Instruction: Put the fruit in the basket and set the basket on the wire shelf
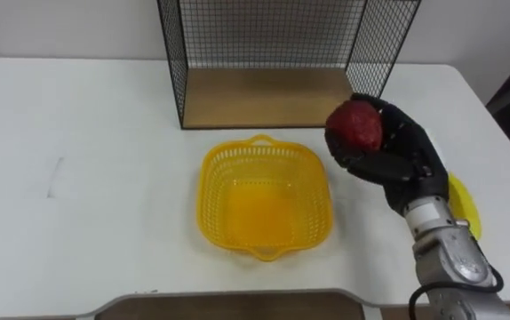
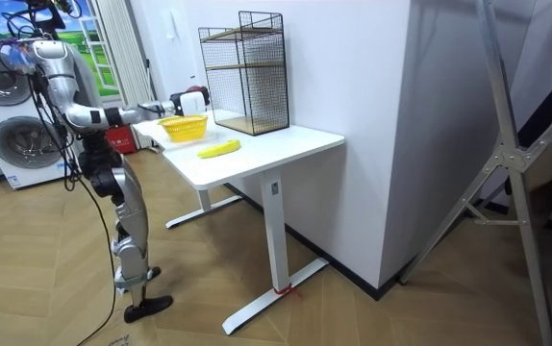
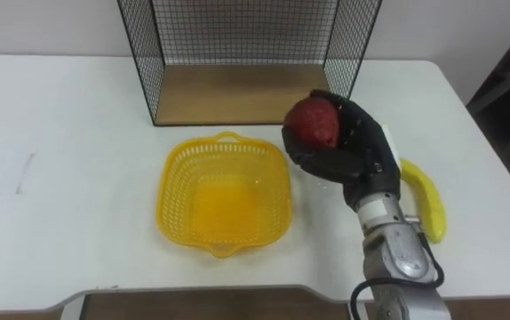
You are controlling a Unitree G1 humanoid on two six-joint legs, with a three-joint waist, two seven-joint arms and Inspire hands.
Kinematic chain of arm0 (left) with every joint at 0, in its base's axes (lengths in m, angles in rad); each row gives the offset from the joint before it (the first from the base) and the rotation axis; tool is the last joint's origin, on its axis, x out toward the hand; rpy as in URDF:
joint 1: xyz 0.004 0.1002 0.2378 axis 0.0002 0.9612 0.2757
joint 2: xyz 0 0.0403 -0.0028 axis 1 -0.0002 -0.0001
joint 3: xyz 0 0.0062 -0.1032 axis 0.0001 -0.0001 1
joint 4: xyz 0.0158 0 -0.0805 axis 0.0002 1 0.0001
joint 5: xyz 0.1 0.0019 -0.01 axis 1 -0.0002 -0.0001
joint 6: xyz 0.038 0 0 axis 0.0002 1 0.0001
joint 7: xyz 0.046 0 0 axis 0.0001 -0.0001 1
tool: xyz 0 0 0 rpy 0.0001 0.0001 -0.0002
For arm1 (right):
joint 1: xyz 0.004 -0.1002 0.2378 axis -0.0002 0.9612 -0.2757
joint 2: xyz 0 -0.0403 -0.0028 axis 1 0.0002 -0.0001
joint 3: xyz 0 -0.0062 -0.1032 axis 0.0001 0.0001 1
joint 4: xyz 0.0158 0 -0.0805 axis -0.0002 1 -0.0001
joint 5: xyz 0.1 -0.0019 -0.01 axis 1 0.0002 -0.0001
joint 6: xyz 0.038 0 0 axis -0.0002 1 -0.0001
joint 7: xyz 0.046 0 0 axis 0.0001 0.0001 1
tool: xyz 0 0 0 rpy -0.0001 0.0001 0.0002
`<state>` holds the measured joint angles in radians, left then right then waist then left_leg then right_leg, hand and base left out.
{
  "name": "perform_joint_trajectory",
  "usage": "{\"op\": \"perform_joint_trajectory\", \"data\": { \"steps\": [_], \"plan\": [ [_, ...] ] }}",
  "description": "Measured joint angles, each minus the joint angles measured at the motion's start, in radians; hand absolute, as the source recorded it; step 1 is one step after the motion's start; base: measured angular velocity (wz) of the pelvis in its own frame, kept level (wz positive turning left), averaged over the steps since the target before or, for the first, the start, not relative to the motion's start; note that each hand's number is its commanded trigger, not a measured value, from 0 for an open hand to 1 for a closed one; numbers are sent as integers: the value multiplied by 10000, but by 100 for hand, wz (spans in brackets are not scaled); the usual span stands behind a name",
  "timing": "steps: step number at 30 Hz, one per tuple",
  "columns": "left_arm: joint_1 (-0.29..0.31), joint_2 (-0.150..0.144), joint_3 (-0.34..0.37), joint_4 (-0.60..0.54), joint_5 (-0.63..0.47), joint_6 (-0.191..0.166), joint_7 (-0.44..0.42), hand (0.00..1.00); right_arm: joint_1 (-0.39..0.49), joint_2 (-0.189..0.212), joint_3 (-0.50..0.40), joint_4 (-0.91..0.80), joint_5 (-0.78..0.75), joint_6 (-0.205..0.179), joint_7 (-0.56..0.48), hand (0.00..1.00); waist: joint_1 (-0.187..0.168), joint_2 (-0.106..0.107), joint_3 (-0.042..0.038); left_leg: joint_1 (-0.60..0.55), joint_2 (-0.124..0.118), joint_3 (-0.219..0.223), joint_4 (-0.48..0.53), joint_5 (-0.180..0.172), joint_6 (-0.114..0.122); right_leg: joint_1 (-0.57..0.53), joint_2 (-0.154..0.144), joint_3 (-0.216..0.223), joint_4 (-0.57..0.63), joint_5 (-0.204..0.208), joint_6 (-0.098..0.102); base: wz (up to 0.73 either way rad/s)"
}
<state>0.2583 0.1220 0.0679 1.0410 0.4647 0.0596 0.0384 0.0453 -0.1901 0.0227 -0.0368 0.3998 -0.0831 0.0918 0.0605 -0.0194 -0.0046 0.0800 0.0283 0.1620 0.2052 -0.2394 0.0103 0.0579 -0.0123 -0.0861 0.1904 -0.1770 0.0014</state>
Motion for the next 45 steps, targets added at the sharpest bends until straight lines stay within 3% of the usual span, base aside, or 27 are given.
{"op": "perform_joint_trajectory", "data": {
  "steps": [4,9,14,24,25,26,27,36,45],
  "plan": [
    [-52,30,-342,24,-19,-18,2,0,-103,-9,251,-250,-604,-7,135,100,2,26,7,-45,2,-34,20,0,0,-7,0,9,52,2,-3,0],
    [-406,58,-559,225,-10,-9,1,0,-125,-44,1177,-249,-3912,11,287,100,54,-9,66,3,-3,34,7,10,13,-82,-21,39,126,2,-2,-3],
    [-772,248,-1038,440,-29,-16,1,0,-128,-214,1618,-249,-5190,139,529,100,265,-125,42,-21,4,7,9,10,13,-73,-10,13,133,3,-1,1],
    [-717,409,-1244,-20,-22,3,-135,0,-129,-438,1941,-147,-7599,349,521,100,305,-157,38,-193,-2,-15,18,11,13,-206,-9,25,138,3,-1,1],
    [-728,417,-1244,-20,-22,3,-144,0,-129,-477,1999,-147,-7668,398,536,92,305,-166,44,-193,-3,-15,18,11,14,-214,-10,26,138,3,-1,0],
    [-760,437,-1244,-20,-21,3,-173,0,-130,-502,2059,-147,-7798,463,543,33,307,-198,73,-196,-4,-16,18,11,14,-230,-10,29,138,3,-1,0],
    [-791,462,-1243,-19,-21,4,-205,0,-130,-502,2112,-148,-8037,529,547,0,313,-241,105,-233,-3,-20,19,11,14,-238,-10,25,137,3,-1,0],
    [-808,478,-1207,-18,-19,15,-218,0,-130,-493,2231,-148,-9275,645,657,0,318,-329,99,-255,-17,-65,14,11,15,-239,-20,0,112,3,-1,0],
    [-824,480,-1197,-19,-19,41,-287,0,-129,-484,2288,-150,-9383,831,657,0,298,-317,115,-164,-16,-75,3,11,16,-120,-20,-28,111,3,-1,0]
  ]
}}
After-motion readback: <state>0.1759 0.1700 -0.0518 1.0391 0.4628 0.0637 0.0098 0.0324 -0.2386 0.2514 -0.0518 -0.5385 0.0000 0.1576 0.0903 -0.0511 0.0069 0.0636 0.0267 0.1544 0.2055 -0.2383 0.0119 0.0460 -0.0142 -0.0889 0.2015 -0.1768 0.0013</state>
